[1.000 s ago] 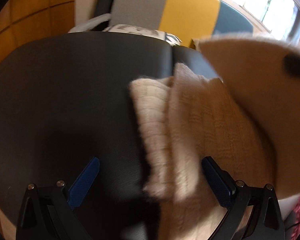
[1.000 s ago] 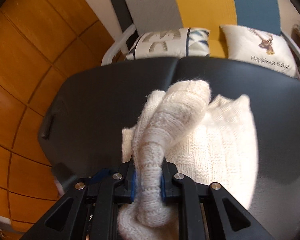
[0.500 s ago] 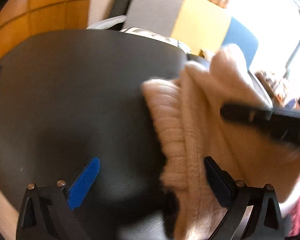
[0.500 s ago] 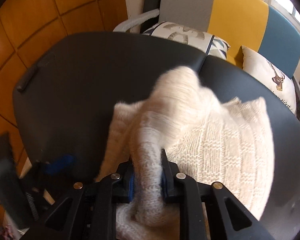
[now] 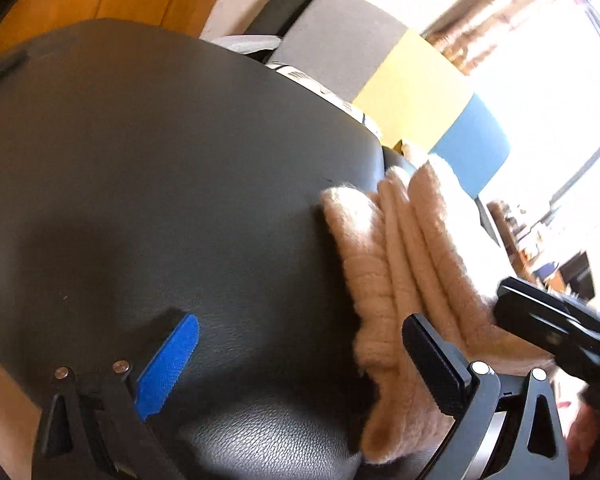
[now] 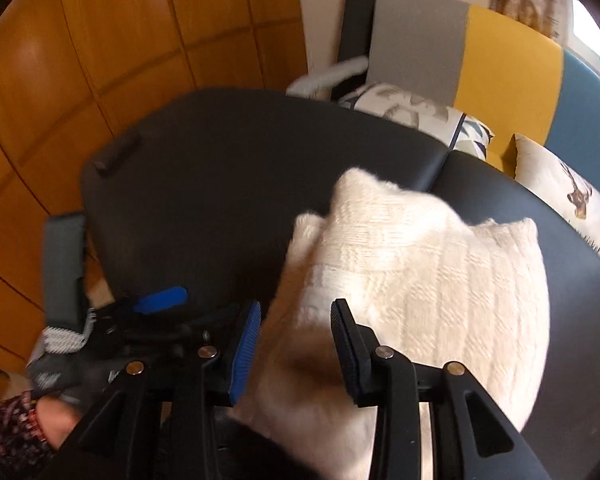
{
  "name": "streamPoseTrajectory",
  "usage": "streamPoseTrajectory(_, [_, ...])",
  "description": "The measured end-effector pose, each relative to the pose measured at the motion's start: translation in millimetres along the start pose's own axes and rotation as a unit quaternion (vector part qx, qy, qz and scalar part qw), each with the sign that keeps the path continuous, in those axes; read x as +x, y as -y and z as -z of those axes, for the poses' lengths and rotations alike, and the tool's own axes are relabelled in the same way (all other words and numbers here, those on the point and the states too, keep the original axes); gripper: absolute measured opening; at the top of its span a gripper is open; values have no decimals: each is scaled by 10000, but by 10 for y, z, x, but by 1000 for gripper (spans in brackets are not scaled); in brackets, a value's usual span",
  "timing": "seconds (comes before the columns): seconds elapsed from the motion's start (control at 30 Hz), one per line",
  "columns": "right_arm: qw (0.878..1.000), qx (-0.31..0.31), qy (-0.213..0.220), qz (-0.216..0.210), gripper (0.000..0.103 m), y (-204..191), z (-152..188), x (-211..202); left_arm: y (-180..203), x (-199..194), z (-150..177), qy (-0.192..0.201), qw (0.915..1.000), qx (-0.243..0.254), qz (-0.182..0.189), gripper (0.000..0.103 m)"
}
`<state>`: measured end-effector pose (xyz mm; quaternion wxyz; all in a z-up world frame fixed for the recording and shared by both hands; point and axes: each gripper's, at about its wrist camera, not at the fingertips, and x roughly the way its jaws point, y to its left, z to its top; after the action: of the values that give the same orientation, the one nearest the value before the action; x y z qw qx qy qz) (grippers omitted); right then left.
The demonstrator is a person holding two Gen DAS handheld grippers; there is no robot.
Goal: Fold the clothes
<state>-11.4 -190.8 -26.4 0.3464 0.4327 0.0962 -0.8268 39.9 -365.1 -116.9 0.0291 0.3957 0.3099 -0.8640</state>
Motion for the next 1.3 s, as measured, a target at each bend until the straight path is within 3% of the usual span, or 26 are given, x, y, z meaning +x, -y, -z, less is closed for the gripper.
streamPoseTrajectory(0.1, [9959, 554, 683, -217, 37, 290, 131, -337, -70, -76, -34, -55, 9992, -392, 107, 103])
streamPoseTrajectory(0.13, [9941, 723, 809, -91, 37, 393, 169, -397, -76, -98, -48, -91, 9982, -549, 212, 103])
streamPoseTrajectory(0.2, [9907, 1063, 830, 200, 37, 635, 250, -455, -55, -134, -76, -173, 9958, -796, 427, 103])
streamPoseTrajectory(0.33, [9855, 1518, 738, 147, 37, 940, 424, -460, 298, -130, -108, -507, 9936, -665, 758, 103])
streamPoseTrajectory(0.47, [9883, 1322, 697, 312, 37, 927, 550, -456, 633, -52, -78, -856, 9925, -390, 786, 103])
streamPoseTrajectory(0.57, [9946, 769, 596, 368, 35, 904, 491, -275, 775, -36, -44, -957, 9924, -324, 697, 103])
streamPoseTrajectory(0.7, [9990, -101, 436, -55, 31, 487, 615, -92, 733, 25, -239, -979, 9916, -464, 708, 103])
streamPoseTrajectory(0.8, [9963, -748, 13, -419, 31, 215, 866, 36, 543, -231, 8, -1088, 9910, -565, 535, 103])
streamPoseTrajectory(0.93, [9931, -1094, 285, -304, 31, 131, 1109, -77, 428, -274, 181, -1270, 9888, -654, 439, 103])
streamPoseTrajectory(1.0, [9956, -655, 491, -457, 31, 281, 1154, -229, 491, -247, 203, -1288, 9885, -581, 544, 103])
streamPoseTrajectory(1.13, [9946, 10, 993, -286, 31, 615, 1218, -557, 703, -278, 174, -995, 9926, -163, 684, 103])
streamPoseTrajectory(1.2, [9938, 162, 1092, -110, 31, 716, 1239, -655, 802, -240, 174, -1021, 9928, 103, 615, 103])
streamPoseTrajectory(1.3, [9929, 278, 1137, 230, 31, 826, 1259, -721, 827, -98, 218, -1405, 9879, -11, 649, 103])
